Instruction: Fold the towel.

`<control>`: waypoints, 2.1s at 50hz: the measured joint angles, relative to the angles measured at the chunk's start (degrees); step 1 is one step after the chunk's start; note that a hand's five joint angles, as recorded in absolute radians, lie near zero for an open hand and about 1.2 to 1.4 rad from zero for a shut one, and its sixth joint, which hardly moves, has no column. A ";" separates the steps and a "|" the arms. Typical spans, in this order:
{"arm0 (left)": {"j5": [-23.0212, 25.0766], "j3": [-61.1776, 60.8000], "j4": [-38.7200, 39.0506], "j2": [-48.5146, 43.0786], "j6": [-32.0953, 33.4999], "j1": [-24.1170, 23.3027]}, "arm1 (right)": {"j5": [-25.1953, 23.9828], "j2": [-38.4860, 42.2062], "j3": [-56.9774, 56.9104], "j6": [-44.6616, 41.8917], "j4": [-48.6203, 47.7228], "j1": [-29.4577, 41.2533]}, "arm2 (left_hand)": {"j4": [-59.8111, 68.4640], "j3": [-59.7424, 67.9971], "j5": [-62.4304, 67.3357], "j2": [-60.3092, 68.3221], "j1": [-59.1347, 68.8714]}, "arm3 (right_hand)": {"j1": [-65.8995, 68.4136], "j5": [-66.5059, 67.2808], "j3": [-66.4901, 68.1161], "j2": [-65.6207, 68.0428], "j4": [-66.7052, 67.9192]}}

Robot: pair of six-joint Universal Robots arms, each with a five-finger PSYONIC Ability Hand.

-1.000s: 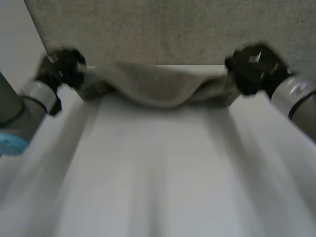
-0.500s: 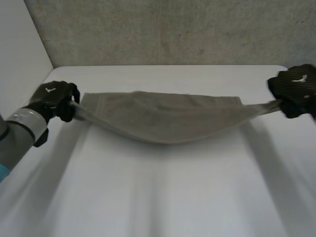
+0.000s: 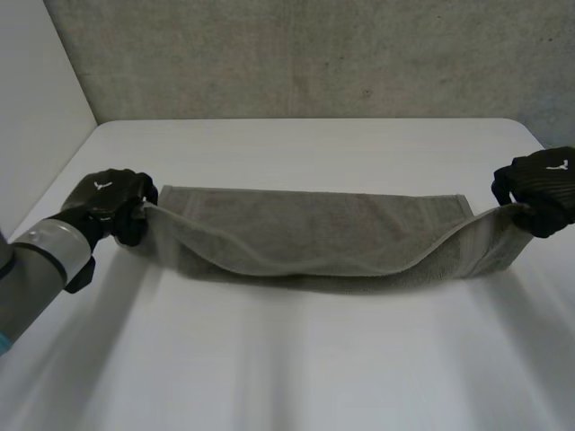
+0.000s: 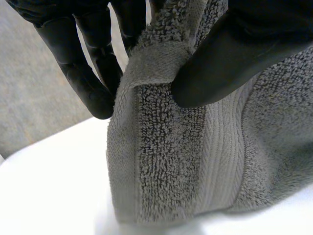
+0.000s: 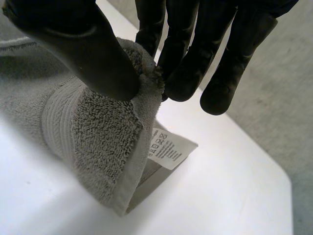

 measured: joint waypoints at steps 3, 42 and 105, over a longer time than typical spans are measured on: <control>-0.12 2.75 0.68 -4.21 0.12 -0.14 | 1.75 5.55 -3.65 0.23 0.14 1.37 | 0.00 0.00 0.00 0.00 0.00 | 0.00 0.00 0.00 0.00 0.00; -16.25 36.49 9.30 -35.48 0.24 -6.24 | 25.14 31.71 -23.47 11.89 -25.57 15.63 | -13.62 -14.63 -12.04 -12.46 -9.03 | -2.92 -2.22 -2.98 -2.00 -2.66; -8.24 0.11 18.42 -7.76 -6.26 -9.62 | 14.97 20.67 5.53 8.99 -30.55 8.54 | -71.63 -75.09 -73.42 -71.15 -67.36 | -46.98 -45.53 -48.15 -45.96 -47.41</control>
